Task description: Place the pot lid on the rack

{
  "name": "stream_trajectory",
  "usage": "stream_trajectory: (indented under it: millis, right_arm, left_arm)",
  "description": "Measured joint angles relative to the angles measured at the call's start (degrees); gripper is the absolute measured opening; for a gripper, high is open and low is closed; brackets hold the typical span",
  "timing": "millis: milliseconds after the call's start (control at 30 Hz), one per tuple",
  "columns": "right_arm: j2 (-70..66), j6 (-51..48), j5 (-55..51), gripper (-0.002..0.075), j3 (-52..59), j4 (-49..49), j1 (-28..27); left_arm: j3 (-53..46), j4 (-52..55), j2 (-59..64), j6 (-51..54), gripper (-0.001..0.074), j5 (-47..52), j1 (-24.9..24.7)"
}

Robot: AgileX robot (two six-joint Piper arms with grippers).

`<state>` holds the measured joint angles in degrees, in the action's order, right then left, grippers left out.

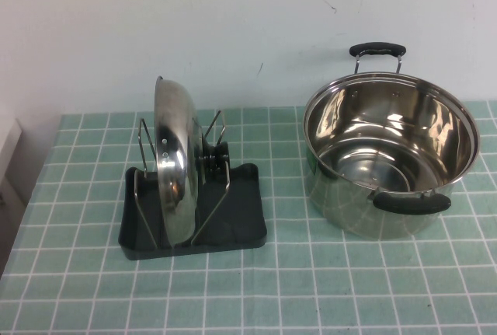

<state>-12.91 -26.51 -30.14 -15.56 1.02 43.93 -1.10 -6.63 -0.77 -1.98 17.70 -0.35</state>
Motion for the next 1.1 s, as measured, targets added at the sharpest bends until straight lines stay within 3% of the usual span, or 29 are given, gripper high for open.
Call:
stream_trajectory:
  millis: [267, 533, 733, 833, 1100]
  right_arm:
    - [1.5, -0.5, 0.7, -0.0001, 3.0, -1.6, -2.2]
    - [10.4, 0.5, 11.2, -0.0001, 11.3, -1.9, -20.5]
    - [13.5, 4.6, 13.1, -0.0001, 15.4, -1.9, -34.3]
    - [13.6, 5.7, 13.2, -0.0001, 16.9, -1.9, -38.7]
    - [13.7, 5.6, 10.7, -0.0001, 17.0, -1.9, -42.2]
  left_arm:
    - [0.0, 0.0, 0.0, 0.0, -0.0002, 0.0, 0.0]
    - [0.0, 0.1, 0.0, 0.0, -0.0002, 0.1, 0.0]
    - [0.0, 0.1, 0.0, 0.0, -0.0002, 0.1, 0.0]
    - [0.0, 0.1, 0.0, 0.0, -0.0002, 0.1, 0.0]
    - [0.0, 0.1, 0.0, 0.0, -0.0002, 0.1, 0.0]
